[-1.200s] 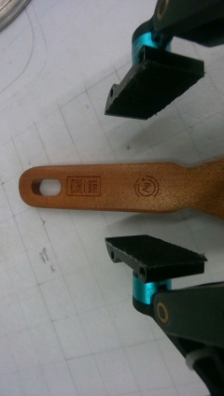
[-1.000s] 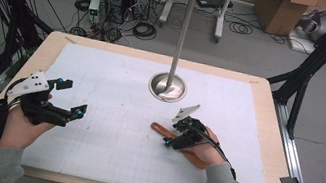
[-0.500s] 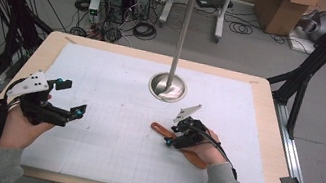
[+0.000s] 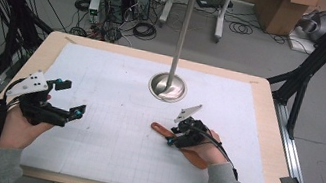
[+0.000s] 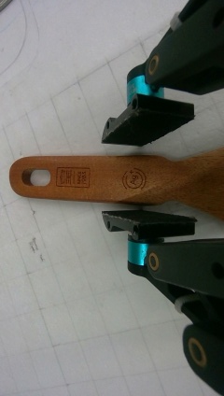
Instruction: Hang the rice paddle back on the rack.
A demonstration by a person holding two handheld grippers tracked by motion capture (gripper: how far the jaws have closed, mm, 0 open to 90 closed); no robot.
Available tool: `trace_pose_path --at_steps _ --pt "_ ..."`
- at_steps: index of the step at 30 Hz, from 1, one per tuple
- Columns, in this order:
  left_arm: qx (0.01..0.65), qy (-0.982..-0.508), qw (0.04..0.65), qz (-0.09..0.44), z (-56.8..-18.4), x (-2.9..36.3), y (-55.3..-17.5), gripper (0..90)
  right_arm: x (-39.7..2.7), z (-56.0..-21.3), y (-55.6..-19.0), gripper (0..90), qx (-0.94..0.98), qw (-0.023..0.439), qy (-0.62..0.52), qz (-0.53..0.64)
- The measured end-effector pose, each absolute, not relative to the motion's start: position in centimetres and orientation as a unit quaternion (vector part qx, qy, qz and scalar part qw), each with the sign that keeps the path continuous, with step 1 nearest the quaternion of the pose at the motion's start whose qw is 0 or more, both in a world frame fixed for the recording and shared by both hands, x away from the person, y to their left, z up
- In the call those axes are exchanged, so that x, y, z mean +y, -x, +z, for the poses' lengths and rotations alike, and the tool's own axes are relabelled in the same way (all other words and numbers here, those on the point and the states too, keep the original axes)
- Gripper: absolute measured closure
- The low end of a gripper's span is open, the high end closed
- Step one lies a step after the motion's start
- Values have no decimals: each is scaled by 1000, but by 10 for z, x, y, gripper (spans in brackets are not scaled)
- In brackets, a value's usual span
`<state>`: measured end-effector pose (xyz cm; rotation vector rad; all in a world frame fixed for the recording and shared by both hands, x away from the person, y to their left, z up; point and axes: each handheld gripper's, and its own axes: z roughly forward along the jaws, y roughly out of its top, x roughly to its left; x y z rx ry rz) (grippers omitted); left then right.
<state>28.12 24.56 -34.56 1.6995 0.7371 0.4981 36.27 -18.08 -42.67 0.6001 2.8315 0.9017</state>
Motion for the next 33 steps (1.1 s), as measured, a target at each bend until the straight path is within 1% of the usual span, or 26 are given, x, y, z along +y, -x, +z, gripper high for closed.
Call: trace_pose_path --at_steps 5,7,18,33 --pt "314 -726 574 213 -345 247 -281 26 -182 -426 -362 595 933 56 -198 294" --pt "314 -726 574 213 -345 247 -281 26 -182 -425 -363 634 934 52 -198 293" --pt "315 -724 575 213 -345 247 -281 26 -183 -425 -364 645 934 50 -200 293" --pt "311 -726 577 209 -345 247 -282 26 -188 -412 -359 646 921 74 -201 325"
